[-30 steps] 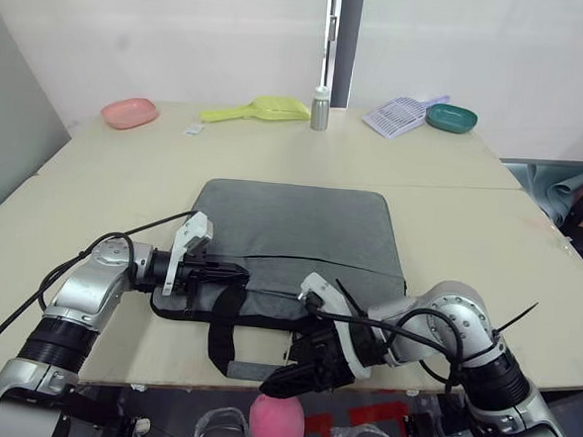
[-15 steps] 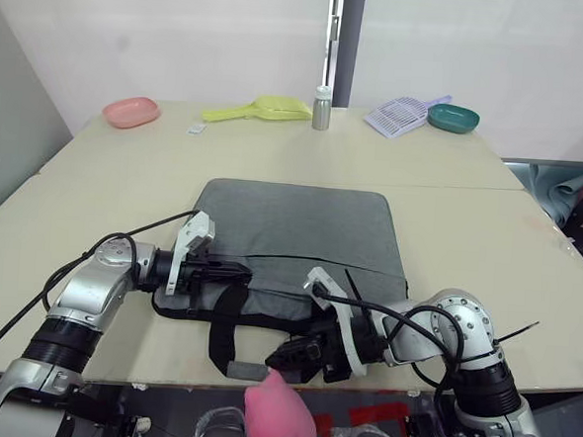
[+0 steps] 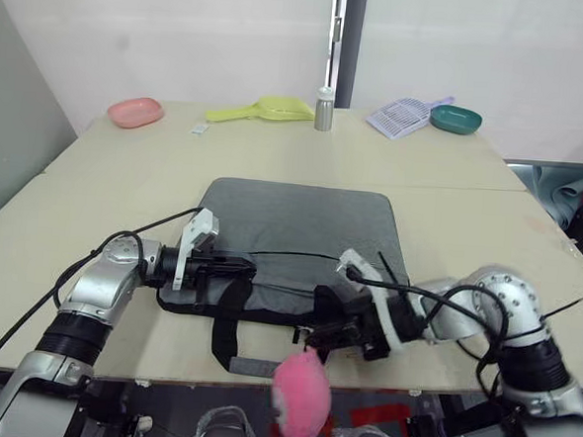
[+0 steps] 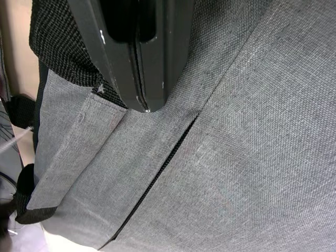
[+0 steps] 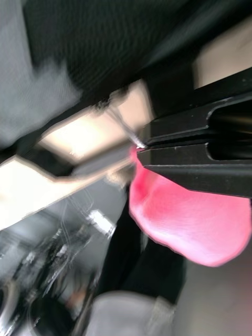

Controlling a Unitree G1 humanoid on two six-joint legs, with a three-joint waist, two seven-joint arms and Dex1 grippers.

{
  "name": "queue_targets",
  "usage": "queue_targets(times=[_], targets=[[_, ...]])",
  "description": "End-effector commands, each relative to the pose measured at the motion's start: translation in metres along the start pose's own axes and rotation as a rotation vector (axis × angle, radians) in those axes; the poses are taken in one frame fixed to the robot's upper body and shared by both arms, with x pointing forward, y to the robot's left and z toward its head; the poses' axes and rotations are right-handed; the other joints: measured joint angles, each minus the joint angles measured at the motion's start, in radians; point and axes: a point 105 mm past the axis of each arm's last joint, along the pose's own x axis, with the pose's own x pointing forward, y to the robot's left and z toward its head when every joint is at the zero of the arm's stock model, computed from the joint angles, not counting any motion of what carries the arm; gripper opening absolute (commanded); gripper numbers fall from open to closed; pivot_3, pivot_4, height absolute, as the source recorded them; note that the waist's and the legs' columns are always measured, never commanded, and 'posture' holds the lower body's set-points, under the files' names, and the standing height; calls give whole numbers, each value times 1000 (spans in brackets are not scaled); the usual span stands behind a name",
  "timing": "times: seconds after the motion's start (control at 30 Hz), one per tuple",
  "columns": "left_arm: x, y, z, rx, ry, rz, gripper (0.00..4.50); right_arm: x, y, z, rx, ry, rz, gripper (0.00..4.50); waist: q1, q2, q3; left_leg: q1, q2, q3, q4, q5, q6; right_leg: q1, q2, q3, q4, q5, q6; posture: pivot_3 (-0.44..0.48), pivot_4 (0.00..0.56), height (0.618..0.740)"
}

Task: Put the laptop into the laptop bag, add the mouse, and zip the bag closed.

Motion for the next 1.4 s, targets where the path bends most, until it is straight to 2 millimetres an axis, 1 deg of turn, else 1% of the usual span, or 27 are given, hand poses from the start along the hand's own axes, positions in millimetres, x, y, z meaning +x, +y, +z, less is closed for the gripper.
queue_targets(times=[0.03,0.1,0.2,0.3,0.37,0.4,0.47,0.53,0.63,0.73,0.83,0.9,0.97,1.07,1.17,1.2,1.3,1.4], targets=[[3,4,-14,-29,48,23,0,-15,6,20,-194,43,-57,44,0,0,0,0,0,0,0,0,0,0,0,0,0,0,0,0,150,740],[3,4,-14,-29,47,24,0,-21,7,36,-265,28,-68,44,-3,0,0,0,0,0,0,0,0,-1,1,0,0,0,0,0,150,740],[5,4,-14,-28,43,25,0,-26,3,51,-380,39,-108,44,-6,0,0,-1,0,1,0,0,0,-1,1,0,0,0,0,0,150,740],[6,3,-15,-29,40,23,0,-27,-4,55,-506,90,-157,44,-4,-1,0,-1,1,0,0,0,0,-1,1,0,-1,0,-1,0,150,740],[7,3,-15,-28,40,22,0,-25,-3,55,-564,116,-154,44,-3,-1,0,-1,1,0,0,0,0,-1,1,0,-1,-1,-1,0,150,740],[7,3,-15,-28,41,23,0,-24,-1,54,-583,126,-144,44,-3,-1,1,-1,1,0,0,0,0,-2,1,0,0,-1,-1,0,150,740],[8,3,-16,-27,41,24,0,-22,0,44,-623,159,-137,44,-3,-1,1,-1,1,1,0,0,0,-1,1,0,0,0,-1,0,150,740],[8,4,-16,-26,40,25,0,-18,-6,33,-630,185,-157,44,-2,-1,0,0,1,0,0,0,1,-1,1,0,0,0,-1,0,150,740],[9,4,-16,-25,40,25,0,-20,-17,13,-618,229,-199,44,-1,-1,0,0,0,0,0,0,1,0,0,0,0,0,-1,0,150,740],[10,6,-17,-22,40,26,0,-28,-23,10,-572,203,-238,44,-2,0,0,0,0,1,1,0,1,0,0,1,1,0,-1,0,150,740],[11,8,-17,-19,39,26,0,-40,-28,12,-542,165,-280,831,1,0,0,0,0,1,1,0,2,0,0,1,2,0,-1,0,150,740],[12,10,-16,-13,38,25,0,-47,-31,15,-525,138,-299,1466,0,0,0,0,0,1,3,-1,2,0,0,2,2,0,-1,0,150,740],[13,12,-15,-7,37,24,0,-56,-32,23,-493,77,-314,2201,-1,0,0,1,0,1,4,-1,3,0,0,2,3,0,-1,0,150,740],[14,14,-13,1,37,20,0,-70,-24,36,-439,-19,-285,3194,-1,0,0,1,0,1,4,-1,6,0,0,2,6,0,-2,0,150,740],[14,15,-11,10,36,11,0,-88,-10,44,-384,-113,-218,4313,-1,0,0,1,0,1,6,-1,7,0,0,3,7,1,-2,0,150,740],[14,15,-11,13,39,7,0,-95,-7,46,-361,-145,-201,4442,-1,0,0,1,0,1,6,-1,8,0,0,3,7,1,-2,0,150,740],[14,14,-11,24,45,-9,0,-108,6,39,-306,-171,-139,4442,3,0,0,0,0,1,5,-1,8,0,0,2,7,1,-3,0,150,740],[13,12,-13,37,69,-40,0,-99,15,18,-280,-108,-105,4442,5,0,0,0,0,1,5,-1,8,0,0,2,5,1,-3,0,150,740]])
